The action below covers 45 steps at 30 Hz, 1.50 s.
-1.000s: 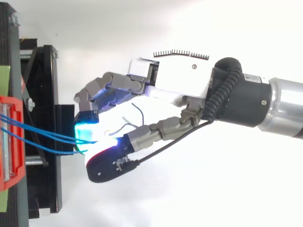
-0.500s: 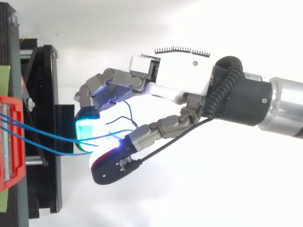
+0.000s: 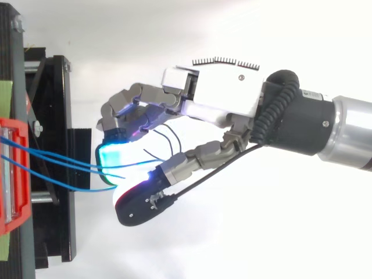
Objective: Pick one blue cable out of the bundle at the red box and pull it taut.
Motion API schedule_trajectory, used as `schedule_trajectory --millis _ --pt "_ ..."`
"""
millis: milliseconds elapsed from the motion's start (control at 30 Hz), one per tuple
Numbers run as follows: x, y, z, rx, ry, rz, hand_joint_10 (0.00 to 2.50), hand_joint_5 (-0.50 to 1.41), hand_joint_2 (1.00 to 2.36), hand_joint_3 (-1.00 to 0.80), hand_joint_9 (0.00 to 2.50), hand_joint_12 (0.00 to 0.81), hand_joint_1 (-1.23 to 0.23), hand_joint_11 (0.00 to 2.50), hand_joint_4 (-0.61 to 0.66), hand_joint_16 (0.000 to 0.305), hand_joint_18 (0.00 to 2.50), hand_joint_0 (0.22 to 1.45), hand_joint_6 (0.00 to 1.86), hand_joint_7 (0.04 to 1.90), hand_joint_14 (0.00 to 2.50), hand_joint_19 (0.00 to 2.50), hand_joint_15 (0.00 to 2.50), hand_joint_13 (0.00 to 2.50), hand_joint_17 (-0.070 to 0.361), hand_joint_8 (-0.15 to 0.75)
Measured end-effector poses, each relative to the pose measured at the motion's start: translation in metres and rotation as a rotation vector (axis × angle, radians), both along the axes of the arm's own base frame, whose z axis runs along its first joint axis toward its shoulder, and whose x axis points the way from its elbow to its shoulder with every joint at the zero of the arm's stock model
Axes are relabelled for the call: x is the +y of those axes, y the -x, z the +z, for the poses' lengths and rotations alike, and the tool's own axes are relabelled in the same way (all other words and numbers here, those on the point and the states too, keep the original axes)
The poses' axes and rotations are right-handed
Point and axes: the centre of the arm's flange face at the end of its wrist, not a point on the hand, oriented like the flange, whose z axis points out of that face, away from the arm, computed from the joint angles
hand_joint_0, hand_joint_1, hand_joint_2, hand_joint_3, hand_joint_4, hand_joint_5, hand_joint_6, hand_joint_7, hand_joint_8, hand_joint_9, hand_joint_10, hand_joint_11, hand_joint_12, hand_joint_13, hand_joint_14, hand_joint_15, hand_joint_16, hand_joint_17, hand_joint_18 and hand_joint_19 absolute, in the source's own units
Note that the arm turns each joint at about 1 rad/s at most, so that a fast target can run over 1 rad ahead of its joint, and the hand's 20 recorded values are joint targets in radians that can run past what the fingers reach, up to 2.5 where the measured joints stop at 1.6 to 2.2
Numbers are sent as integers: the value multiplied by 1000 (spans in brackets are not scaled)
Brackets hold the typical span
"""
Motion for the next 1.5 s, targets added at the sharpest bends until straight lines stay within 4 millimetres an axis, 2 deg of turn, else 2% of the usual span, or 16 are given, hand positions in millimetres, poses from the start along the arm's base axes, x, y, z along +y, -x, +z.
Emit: schedule_trajectory --millis 300,667,833,1100,1267,1500 --pt "-1 1 -1 6 -1 -6 19 -190 1004 -453 1198 383 -879 1302 171 57 460 716 885 1283 12 237 291 611 129 360" --pt "-1 1 -1 7 -8 -7 19 -191 1003 -464 1197 381 -876 1328 151 58 464 719 890 1224 13 244 320 639 130 348" --pt "-1 1 -1 7 -8 -7 19 -190 1000 -500 1146 382 -903 1310 153 58 466 726 892 1106 13 230 317 632 131 339" --pt "-1 1 -1 7 -8 -7 20 -187 1000 -500 1118 383 -975 1289 168 59 496 741 879 1129 13 213 317 634 132 341" --pt "-1 1 -1 7 -8 -7 20 -194 1000 -500 1092 381 -1014 1282 171 59 496 692 879 1124 13 218 317 617 132 340" --pt "-1 1 -1 7 -8 -7 19 -200 1000 -500 1068 388 -992 1275 179 60 475 580 880 1101 13 242 322 600 134 339"
